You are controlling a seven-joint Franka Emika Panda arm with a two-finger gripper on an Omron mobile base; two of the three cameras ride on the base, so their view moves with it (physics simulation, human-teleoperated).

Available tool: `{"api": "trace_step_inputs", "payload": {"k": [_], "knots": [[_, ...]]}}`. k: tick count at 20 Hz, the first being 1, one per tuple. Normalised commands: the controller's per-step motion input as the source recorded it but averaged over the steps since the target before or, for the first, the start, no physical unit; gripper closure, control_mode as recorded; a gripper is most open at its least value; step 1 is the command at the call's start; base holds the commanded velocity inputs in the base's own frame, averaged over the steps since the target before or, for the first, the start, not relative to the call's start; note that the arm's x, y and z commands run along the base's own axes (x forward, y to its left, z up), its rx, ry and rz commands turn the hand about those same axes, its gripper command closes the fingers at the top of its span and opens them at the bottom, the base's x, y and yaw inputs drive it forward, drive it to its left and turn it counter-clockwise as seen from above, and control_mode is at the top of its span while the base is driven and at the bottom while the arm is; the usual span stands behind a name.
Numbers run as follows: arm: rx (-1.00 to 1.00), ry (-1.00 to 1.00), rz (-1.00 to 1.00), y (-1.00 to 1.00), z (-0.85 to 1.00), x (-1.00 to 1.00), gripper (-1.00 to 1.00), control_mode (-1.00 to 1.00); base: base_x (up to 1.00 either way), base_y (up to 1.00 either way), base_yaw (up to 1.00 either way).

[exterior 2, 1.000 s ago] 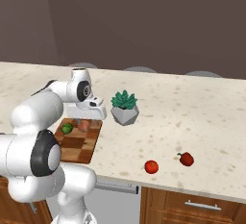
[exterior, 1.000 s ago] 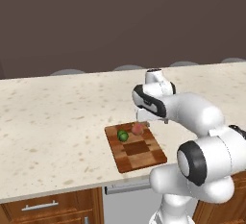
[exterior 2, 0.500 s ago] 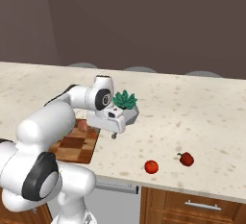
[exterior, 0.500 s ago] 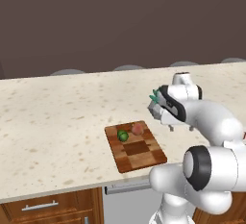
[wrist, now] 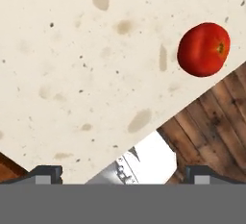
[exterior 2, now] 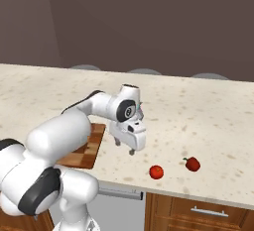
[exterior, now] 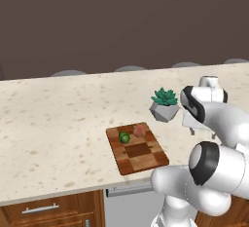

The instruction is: Place the avocado, onion, tomato, and bell pepper on the cutting board.

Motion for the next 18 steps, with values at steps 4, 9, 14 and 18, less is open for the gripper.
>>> {"api": "trace_step_inputs", "payload": {"k": [4, 9, 14, 18], "knots": [[0.0, 0.05, -0.27, -0.68, -0.01, 0.0, -1.0, -1.0, 0.0, 0.0, 0.0], [-0.01, 0.02, -0.16, -0.49, -0.12, 0.01, -1.0, -1.0, 0.0, 0.0, 0.0], [-0.03, 0.01, -0.1, -0.35, -0.05, 0.07, -1.0, -1.0, 0.0, 0.0, 0.0], [0.0, 0.01, -0.1, -0.18, -0.02, 0.13, -1.0, -1.0, 0.0, 0.0, 0.0]]}}
